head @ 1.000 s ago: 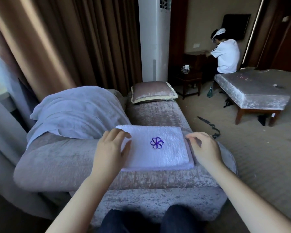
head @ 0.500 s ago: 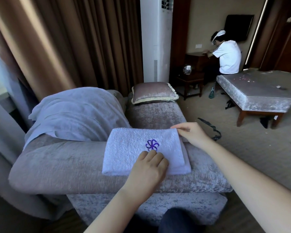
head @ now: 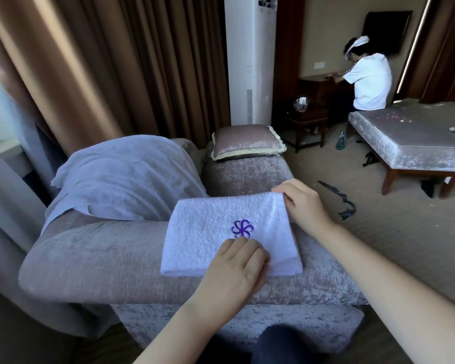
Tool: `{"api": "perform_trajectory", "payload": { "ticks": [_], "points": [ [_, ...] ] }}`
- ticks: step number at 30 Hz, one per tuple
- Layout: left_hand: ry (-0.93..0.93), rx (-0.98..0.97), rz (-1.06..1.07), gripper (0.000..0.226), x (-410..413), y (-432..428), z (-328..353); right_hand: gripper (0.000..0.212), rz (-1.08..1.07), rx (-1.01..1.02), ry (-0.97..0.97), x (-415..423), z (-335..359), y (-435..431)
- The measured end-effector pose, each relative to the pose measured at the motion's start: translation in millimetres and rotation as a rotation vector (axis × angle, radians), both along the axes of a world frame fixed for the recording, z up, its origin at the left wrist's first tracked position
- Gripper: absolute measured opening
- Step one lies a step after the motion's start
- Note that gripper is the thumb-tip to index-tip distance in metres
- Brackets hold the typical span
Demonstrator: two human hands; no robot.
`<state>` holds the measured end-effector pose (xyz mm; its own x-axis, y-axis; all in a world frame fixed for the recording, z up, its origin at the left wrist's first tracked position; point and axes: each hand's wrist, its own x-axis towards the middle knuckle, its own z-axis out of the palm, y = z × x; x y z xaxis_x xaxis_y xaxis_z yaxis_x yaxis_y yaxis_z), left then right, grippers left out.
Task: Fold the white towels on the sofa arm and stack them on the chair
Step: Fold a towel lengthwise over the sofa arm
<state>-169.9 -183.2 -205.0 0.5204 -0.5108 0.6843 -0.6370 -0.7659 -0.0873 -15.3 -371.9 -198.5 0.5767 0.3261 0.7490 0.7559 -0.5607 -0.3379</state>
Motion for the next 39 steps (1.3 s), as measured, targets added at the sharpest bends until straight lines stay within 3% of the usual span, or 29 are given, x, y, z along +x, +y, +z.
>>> {"api": "perform_trajectory", "payload": {
  "ticks": [3,5,7,10,13,15,19,23,25,28,31,35,37,39],
  "points": [
    [0.002,0.043,-0.002,0.004,2,-3,-5,0.023,-0.030,-0.104,-0.056,4,-10,-8],
    [0.036,0.070,0.004,0.010,3,-1,-10,0.018,-0.033,-0.109,0.036,4,-16,-10],
    [0.114,0.043,-0.021,0.014,5,6,-8,0.018,-0.041,0.010,0.311,1,-11,-9],
    [0.179,-0.155,-0.030,0.018,19,28,17,0.022,-0.045,0.274,0.813,-1,8,-13],
    [0.193,-0.287,0.189,0.028,62,57,46,0.030,-0.077,0.386,1.084,-7,25,-9],
    [0.352,-0.239,0.331,0.027,95,71,54,0.044,-0.138,0.274,1.090,-11,24,0],
    [0.714,-0.095,0.504,0.034,128,80,51,0.053,-0.131,0.236,0.888,-12,21,12],
    [0.609,-0.200,0.569,0.036,125,79,46,0.038,-0.277,0.105,0.679,-9,18,20],
    [0.490,-0.215,0.622,0.036,120,74,40,0.033,-0.344,0.066,0.668,-10,12,27],
    [0.275,-0.405,0.567,0.028,103,81,38,0.026,-0.377,0.120,0.639,-20,10,26],
    [0.247,-0.572,0.676,0.037,77,104,38,0.042,-0.420,0.034,0.683,-37,14,12],
    [0.613,-0.546,0.811,0.044,46,124,34,0.062,-0.349,-0.110,0.821,-66,10,0],
    [0.775,-0.535,0.735,0.054,38,127,35,0.063,-0.324,-0.083,0.858,-71,9,-2],
    [0.886,-0.577,0.657,0.048,32,128,39,0.062,-0.272,0.008,0.942,-74,7,-3]
  ]
}}
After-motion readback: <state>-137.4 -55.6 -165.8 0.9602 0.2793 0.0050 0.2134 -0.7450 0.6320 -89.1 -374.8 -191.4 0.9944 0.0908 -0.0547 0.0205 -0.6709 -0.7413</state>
